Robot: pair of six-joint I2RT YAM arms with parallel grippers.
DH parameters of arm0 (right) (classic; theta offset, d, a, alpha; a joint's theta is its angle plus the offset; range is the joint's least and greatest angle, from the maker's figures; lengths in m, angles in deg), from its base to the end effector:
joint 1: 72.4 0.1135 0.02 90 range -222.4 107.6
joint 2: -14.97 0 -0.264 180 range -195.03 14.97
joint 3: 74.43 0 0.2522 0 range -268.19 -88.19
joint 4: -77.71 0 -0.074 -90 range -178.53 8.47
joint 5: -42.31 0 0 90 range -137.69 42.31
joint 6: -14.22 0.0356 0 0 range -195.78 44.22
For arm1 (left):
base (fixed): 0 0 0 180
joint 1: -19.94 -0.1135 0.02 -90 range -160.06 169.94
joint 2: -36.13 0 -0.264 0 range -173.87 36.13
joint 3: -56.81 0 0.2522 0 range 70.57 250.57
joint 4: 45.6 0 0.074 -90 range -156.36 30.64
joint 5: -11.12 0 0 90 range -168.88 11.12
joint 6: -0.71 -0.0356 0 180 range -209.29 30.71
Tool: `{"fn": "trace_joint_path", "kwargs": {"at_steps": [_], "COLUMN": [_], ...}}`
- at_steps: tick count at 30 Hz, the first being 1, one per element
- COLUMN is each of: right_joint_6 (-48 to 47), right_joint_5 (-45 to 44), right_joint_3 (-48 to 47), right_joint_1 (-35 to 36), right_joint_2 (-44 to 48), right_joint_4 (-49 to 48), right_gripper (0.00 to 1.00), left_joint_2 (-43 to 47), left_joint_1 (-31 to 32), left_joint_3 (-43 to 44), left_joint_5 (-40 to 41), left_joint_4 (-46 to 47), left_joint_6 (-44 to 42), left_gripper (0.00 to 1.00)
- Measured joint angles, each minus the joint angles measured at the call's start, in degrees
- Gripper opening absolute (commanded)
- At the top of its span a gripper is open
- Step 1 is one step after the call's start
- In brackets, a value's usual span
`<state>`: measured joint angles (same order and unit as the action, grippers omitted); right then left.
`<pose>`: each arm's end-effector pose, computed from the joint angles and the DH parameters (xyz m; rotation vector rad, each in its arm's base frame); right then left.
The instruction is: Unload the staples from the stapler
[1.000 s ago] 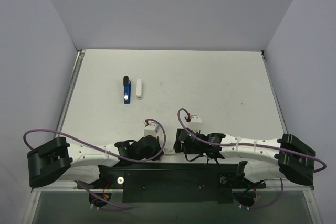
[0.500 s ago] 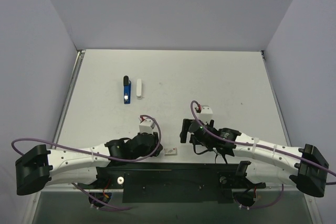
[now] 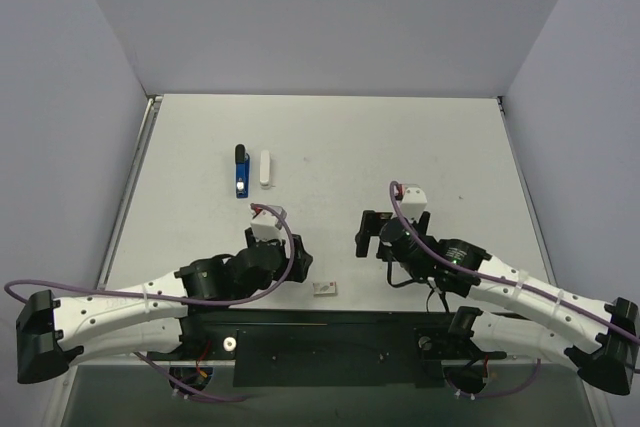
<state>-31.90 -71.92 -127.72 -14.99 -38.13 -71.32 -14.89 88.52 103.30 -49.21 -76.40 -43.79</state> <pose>0.1228 0.1650 0.2710 0.0070 2.1198 0.6382 0.0861 -0.1713 0.2381 0.1411 2.1556 -0.6199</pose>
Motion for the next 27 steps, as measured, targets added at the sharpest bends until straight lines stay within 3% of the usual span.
{"fn": "trace_joint_path", "kwargs": {"at_steps": [10,27], "right_joint_6": [-2.40,-8.20], "right_joint_5": [-5.14,-13.11], "right_joint_3": [-7.23,-11.19], "right_joint_1": [-0.02,-0.07], "right_joint_2": [-0.13,0.20], "right_joint_4": [5.09,6.67], "right_gripper": [1.00,1.00], "left_joint_2": [3.89,3.52], "left_joint_1": [-0.02,-0.44], "left_joint_3": [3.54,9.01], "left_joint_5": [7.02,14.45], "left_joint_4": [-3.54,-4.46], "left_joint_6": [-4.28,-12.46], "left_gripper": [0.88,0.90]}}
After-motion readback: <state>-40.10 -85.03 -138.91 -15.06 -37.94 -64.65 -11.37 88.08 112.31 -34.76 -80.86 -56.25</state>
